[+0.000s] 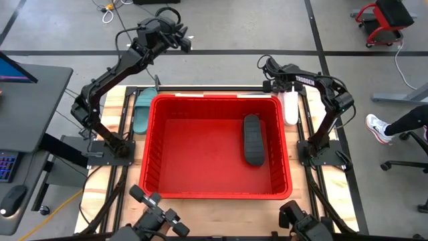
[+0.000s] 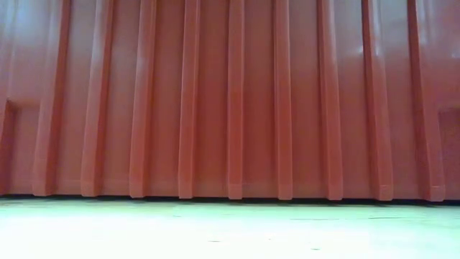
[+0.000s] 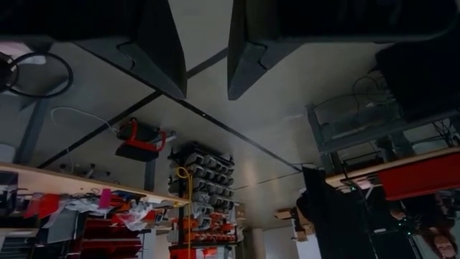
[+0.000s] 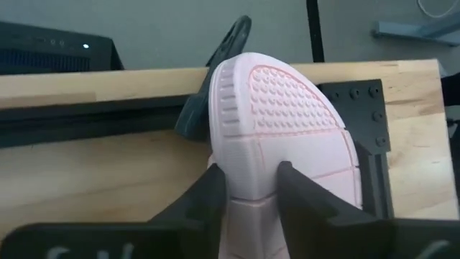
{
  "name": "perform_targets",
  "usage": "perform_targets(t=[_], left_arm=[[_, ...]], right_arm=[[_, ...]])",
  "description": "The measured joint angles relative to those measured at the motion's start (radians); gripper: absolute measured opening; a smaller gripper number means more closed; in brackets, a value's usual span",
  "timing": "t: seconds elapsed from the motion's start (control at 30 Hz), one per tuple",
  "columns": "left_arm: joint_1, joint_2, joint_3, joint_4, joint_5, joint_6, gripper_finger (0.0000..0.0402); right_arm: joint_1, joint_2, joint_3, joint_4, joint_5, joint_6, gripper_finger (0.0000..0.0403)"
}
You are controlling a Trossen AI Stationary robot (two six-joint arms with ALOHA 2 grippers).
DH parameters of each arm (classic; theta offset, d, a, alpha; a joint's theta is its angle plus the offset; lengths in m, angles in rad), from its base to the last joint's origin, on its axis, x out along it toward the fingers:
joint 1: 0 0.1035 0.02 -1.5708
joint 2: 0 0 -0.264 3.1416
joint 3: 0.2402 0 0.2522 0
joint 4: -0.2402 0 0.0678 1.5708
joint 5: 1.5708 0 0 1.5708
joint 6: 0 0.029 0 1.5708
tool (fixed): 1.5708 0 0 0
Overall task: Pick and place slides into bin
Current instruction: Put the right pink slide into the red bin
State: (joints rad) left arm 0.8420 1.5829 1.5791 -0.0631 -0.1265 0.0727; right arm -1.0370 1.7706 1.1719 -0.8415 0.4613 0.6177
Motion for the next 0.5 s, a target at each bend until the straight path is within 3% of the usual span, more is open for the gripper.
perform_targets(t=[0.23, 0.5], left_arm=[[-0.018, -0.001, 0.000, 0.000, 0.001, 0.003, 0.0108], [-0.023, -0.001, 0.000, 0.000, 0.002, 0.003, 0.0108]], right_arm=[[-0.003, -0.024, 0.056, -0.107, -0.109, 0.027, 0.0099], [0.001, -0.212, 0.058, -0.096, -0.182, 0.068, 0.0095]])
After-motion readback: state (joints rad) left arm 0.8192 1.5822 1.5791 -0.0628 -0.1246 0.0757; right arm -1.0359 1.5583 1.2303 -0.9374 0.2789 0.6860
